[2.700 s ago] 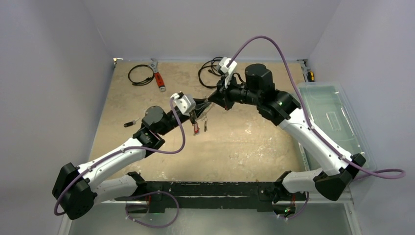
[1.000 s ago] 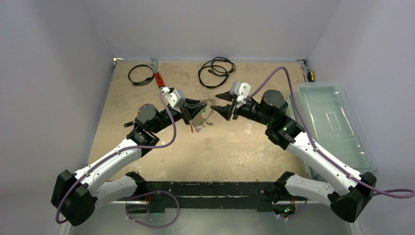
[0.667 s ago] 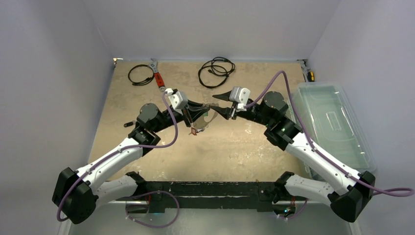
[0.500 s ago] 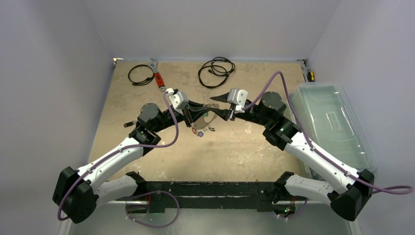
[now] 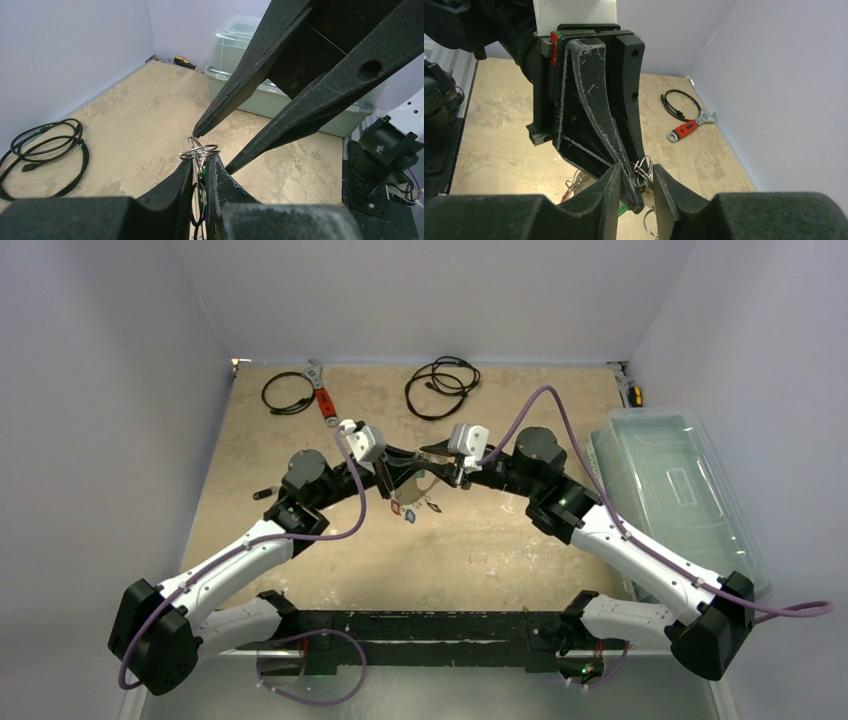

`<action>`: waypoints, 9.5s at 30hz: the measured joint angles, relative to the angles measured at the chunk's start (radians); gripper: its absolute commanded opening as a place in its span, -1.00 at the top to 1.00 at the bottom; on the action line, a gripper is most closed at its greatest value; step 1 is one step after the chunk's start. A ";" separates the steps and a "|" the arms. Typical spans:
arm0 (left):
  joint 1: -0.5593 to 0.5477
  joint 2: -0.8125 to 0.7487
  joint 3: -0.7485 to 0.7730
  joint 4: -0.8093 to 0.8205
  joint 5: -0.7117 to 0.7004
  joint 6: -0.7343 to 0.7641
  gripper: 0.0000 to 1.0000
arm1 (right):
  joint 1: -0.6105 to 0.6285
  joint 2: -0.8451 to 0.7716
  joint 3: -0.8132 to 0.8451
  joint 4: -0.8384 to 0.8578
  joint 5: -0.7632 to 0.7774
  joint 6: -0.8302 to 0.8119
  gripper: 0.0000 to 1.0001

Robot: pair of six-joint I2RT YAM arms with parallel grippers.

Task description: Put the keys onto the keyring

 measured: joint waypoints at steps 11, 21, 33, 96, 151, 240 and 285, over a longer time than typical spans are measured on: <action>0.006 0.001 0.000 -0.003 -0.013 0.001 1.00 | 0.008 0.006 0.000 0.001 0.042 -0.002 0.55; 0.006 0.000 0.000 -0.001 0.000 0.001 1.00 | 0.007 0.019 0.004 0.006 0.090 0.003 0.55; 0.007 0.000 0.000 -0.002 -0.011 0.001 1.00 | 0.008 0.037 0.024 -0.018 0.077 0.015 1.00; -0.067 -0.115 -0.016 -0.325 -0.300 0.511 1.00 | 0.007 0.455 0.640 -0.762 0.112 0.347 0.26; -0.068 -0.047 0.044 -0.233 -0.063 0.192 1.00 | 0.006 -0.174 -0.129 0.069 0.019 0.109 0.04; -0.068 -0.058 0.041 -0.385 -0.203 0.389 1.00 | 0.001 0.509 0.780 -1.004 0.060 0.286 1.00; 0.027 -0.056 -0.053 0.106 -0.025 0.008 1.00 | 0.014 -0.227 -0.076 0.211 0.369 0.429 -0.18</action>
